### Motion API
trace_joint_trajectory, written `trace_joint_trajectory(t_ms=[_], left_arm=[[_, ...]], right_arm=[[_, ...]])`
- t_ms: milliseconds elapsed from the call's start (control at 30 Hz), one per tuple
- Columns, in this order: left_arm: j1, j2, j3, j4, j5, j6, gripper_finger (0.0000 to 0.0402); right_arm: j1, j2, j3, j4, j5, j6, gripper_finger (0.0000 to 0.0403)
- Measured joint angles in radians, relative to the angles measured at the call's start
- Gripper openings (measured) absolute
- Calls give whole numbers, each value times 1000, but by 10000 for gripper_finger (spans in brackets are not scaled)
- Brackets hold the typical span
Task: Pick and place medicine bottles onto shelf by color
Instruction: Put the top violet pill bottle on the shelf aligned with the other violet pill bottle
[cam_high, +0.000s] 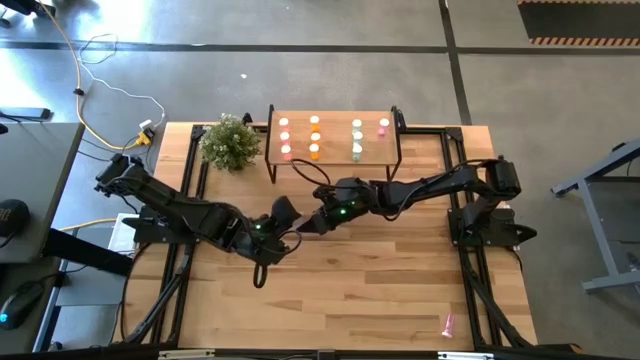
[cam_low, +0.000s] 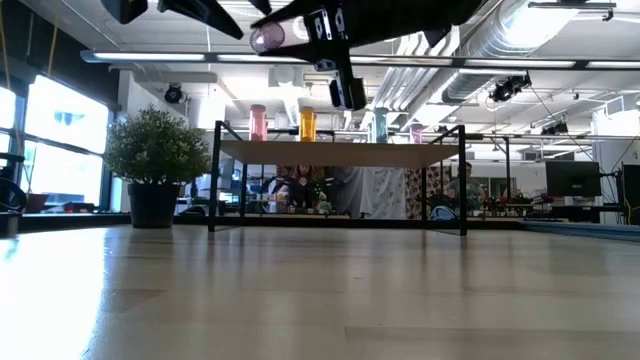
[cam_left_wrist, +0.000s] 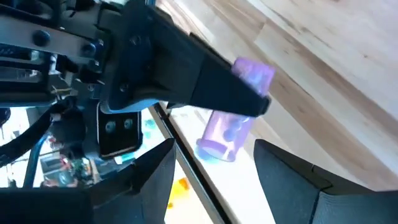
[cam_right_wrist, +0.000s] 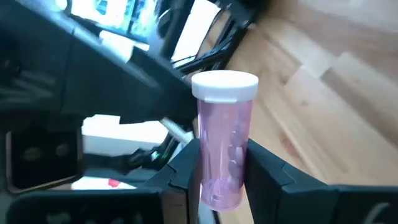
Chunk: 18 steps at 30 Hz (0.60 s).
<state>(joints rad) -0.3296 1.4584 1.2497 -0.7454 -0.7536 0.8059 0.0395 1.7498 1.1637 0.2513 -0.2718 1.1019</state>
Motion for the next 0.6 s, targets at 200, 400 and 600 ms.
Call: trace_joint_trajectory(t_ms=[200, 400, 600], left_arm=[[-8, -23, 0, -51, 1, -133, 207], [3, -57, -1, -73, -2, -286, 207], [37, -95, 0, -68, -18, -445, 207]], right_arm=[[0, -29, 0, -53, 56, -26, 83], [-3, -111, 0, -239, 127, -95, 83], [-28, -244, 0, -450, 233, -190, 83]])
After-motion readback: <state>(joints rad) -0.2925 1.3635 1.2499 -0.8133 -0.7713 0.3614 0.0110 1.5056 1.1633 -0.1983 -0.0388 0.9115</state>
